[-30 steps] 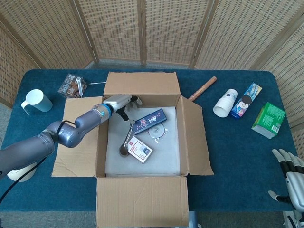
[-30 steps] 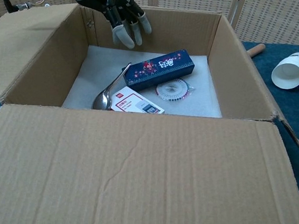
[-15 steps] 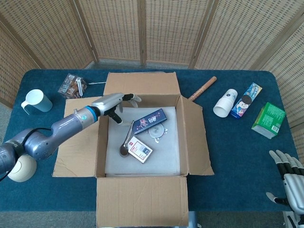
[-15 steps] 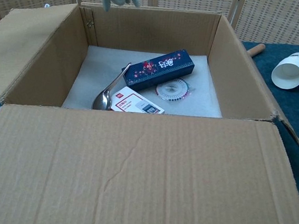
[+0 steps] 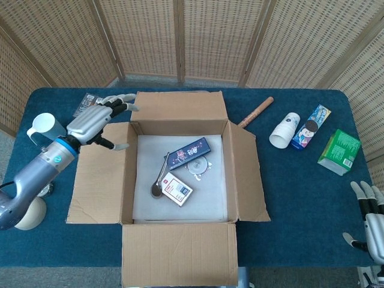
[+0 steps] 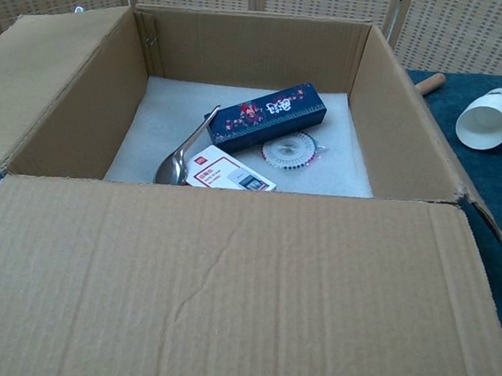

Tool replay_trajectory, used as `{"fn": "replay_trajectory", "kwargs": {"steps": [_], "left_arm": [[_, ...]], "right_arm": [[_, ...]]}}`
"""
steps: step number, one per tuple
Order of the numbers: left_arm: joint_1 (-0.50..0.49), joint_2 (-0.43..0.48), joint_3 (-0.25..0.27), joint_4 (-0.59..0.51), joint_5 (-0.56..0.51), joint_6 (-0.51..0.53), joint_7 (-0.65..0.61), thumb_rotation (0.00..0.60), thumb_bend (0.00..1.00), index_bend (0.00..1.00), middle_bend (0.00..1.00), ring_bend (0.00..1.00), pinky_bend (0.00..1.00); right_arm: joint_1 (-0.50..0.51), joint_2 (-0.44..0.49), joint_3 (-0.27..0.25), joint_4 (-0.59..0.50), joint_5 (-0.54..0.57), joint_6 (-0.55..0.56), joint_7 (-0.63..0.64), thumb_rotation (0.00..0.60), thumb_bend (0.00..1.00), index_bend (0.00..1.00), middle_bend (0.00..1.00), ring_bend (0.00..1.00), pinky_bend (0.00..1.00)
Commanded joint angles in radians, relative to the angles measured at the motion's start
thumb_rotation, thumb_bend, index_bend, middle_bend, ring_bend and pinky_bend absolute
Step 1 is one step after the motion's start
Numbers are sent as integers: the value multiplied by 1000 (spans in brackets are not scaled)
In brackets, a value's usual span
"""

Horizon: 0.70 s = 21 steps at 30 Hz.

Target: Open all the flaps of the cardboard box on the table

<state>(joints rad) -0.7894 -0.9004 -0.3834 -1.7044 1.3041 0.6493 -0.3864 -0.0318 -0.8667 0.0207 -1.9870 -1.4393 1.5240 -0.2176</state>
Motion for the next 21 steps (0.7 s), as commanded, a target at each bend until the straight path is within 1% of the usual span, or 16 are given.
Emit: {"fn": "replay_trajectory", "kwargs": {"steps": [1,4,6,8,9,11,14,17,21], "left_arm": [[88,60,42,-36,82,113,-2,600,257,183,0,0,0],[136,86,66,-44,120,176,-16,600,257,182,0,0,0],[210,116,104,-40,171,275,-19,600,257,182,0,0,0],[273,126,137,-38,216,370,-21,600,257,182,0,0,0],[315,128,162,-31,237,423,-22,600,257,182,0,0,0],[375,117,202,-12,270,503,-16,600,257,182,0,0,0],[450,87,256,14,299,593,19,600,257,180,0,0,0],[517,48,295,25,308,674,68,600,257,169,0,0,0],[576,12,327,24,313,745,141,600,258,149,0,0,0]], "right_arm": [[4,-10,8,12,1,3,4,600,0,0,0,0,0],[5,-17,13,19,3,8,6,600,0,0,0,0,0],[6,-23,21,26,14,12,7,600,0,0,0,0,0],[9,-30,28,34,21,12,10,600,0,0,0,0,0],[11,-31,29,38,24,9,9,600,0,0,0,0,0],[13,-34,31,44,10,14,18,600,0,0,0,0,0],[7,-45,35,58,-24,46,25,600,0,0,0,0,0],[4,-56,37,66,-42,61,40,600,0,0,0,0,0],[8,-63,37,75,-50,55,49,600,0,0,0,0,0]]}}
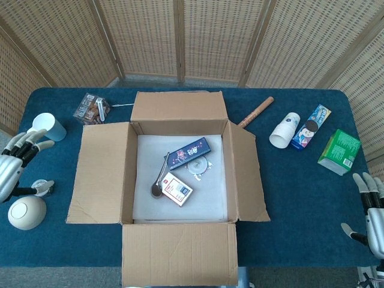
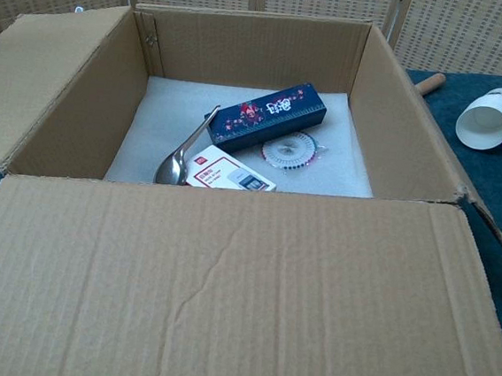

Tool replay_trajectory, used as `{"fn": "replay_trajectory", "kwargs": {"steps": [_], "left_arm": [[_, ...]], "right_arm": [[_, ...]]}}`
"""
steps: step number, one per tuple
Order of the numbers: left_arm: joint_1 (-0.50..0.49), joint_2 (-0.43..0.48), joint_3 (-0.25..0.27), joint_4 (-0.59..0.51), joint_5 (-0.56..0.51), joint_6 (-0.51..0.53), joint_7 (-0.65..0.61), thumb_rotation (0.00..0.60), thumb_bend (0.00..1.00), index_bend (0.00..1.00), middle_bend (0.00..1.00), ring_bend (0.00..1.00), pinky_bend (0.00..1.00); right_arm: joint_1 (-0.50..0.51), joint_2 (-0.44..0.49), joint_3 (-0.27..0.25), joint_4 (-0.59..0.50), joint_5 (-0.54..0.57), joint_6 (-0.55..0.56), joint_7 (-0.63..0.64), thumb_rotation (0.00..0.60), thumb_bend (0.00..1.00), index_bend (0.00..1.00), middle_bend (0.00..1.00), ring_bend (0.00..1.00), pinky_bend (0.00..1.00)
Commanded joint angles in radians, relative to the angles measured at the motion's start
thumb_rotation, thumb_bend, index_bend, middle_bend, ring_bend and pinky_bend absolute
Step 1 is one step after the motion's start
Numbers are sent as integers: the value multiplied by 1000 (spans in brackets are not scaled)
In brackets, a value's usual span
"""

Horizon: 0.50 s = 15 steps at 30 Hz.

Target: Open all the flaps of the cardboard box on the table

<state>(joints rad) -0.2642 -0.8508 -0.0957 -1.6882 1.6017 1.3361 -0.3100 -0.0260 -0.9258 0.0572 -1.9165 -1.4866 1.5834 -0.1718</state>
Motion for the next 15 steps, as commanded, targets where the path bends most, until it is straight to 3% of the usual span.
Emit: {"fn": "replay_trajectory", "kwargs": {"steps": [1,5,7,15], "left_arm": [[62,-43,45,5,14,69,83,600,258,140,0,0,0],[141,-58,91,-59,-21,116,318,600,257,104,0,0,0],[163,-70,104,-84,-15,137,368,600,257,100,0,0,0],[195,-115,142,-68,41,168,388,600,257,88,0,0,0]], "right_arm": [[4,-7,0,8,-4,-6,5,600,0,0,0,0,0],[18,-30,9,43,4,-23,29,600,0,0,0,0,0],[20,-41,15,56,12,-22,37,600,0,0,0,0,0],[9,-61,26,67,-2,21,29,600,0,0,0,0,0]]}}
